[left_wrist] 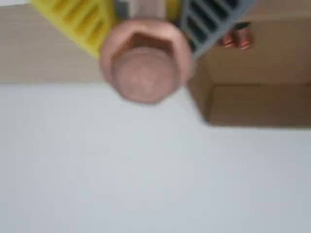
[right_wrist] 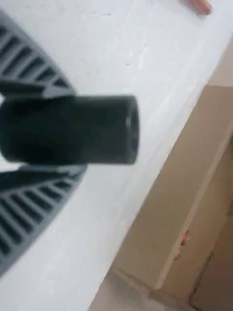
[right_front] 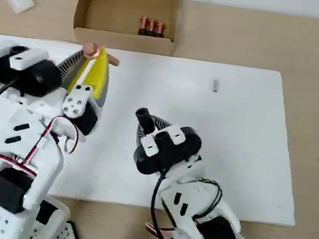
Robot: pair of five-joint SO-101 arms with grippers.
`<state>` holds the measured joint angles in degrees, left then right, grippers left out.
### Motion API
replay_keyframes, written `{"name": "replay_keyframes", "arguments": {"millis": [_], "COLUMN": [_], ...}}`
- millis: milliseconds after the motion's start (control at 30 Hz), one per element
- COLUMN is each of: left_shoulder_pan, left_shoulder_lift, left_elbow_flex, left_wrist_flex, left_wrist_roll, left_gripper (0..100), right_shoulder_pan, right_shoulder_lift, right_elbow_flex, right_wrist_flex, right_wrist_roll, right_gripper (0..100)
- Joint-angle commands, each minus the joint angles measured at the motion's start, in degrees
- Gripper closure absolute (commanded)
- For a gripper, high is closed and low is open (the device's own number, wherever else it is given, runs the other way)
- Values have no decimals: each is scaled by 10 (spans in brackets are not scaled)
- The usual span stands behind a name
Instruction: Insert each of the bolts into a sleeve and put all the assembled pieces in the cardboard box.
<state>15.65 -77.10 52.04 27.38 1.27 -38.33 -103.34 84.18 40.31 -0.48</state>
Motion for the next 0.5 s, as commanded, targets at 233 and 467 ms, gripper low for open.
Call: {"name": "replay_keyframes", "arguments": {"millis": [233, 467], "left_shoulder_pan": [75, 114], "left_shoulder_lift": [0, 0], "left_elbow_flex": [-71, -73], "left_wrist_flex": [-11, -11], "left_wrist_roll": [4, 1], "left_gripper": [991, 991], "right_shoulder_pan": [-14, -12], "right_shoulder_lift": [-76, -76], "right_elbow_flex": [76, 103], "right_wrist_flex": [-170, -253], "right_wrist_roll": [3, 3], "right_gripper": [989, 989]}}
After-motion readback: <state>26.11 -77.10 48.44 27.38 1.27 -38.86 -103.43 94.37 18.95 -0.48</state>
